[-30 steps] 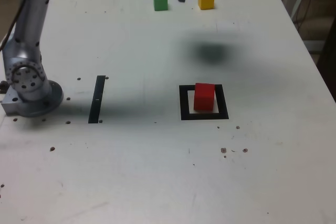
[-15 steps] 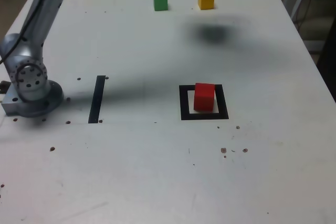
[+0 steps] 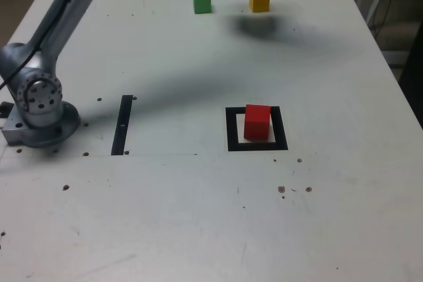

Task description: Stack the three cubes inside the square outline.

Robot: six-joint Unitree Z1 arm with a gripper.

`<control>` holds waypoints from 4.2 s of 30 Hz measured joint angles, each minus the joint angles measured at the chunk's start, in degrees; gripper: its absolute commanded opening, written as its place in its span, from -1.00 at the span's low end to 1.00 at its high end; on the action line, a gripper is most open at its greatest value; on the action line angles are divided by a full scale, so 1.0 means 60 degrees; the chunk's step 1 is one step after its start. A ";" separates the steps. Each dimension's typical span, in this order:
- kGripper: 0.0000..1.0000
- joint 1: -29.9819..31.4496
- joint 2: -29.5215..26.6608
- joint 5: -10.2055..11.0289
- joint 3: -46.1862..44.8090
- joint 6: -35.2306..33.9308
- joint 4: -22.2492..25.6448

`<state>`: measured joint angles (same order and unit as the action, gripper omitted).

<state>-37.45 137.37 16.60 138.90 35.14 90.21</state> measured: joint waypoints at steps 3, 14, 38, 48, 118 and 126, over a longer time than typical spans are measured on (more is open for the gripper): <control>0.94 -0.0139 0.0165 -0.0065 0.0256 -0.0001 0.0003; 0.93 -0.0256 0.1187 -0.0247 0.1340 0.0052 0.0138; 0.70 -0.0305 0.2410 -0.0225 0.2666 0.0107 0.0235; 0.43 -0.0305 0.2520 -0.0194 0.2710 0.0107 0.0127; -0.41 0.4954 -0.4233 -0.1010 -0.5854 -0.2686 -0.0607; -0.41 0.6354 -0.5462 -0.1701 -0.7641 -0.4360 -0.1368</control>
<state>0.67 104.59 6.39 93.06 8.98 82.00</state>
